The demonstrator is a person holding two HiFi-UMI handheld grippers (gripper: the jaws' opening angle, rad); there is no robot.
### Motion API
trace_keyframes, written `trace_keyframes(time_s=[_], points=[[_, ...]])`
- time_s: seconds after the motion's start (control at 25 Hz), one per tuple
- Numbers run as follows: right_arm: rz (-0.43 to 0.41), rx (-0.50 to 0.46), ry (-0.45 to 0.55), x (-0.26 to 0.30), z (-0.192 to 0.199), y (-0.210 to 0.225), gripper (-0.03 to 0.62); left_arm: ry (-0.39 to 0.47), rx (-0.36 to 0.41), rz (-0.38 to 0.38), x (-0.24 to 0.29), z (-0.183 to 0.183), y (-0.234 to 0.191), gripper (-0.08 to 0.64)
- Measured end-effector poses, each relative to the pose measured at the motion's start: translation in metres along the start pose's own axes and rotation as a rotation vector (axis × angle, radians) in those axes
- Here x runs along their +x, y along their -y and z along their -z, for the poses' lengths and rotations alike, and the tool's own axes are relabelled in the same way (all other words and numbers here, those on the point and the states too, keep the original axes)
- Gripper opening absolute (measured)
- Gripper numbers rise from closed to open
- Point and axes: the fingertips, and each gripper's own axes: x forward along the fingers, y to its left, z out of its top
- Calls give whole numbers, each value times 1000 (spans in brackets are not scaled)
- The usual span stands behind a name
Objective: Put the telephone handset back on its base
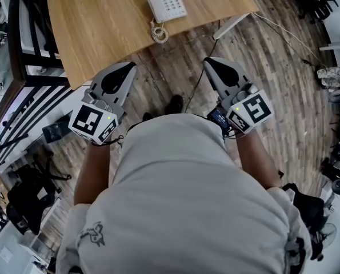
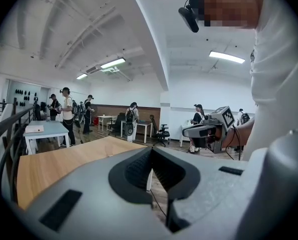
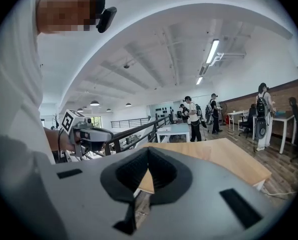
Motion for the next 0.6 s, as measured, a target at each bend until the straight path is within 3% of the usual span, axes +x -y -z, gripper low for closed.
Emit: trace_keyframes(time_s=[0.6], points=[[13, 0, 36, 7, -1, -112, 5, 23, 8, 20, -104, 11, 10, 6]])
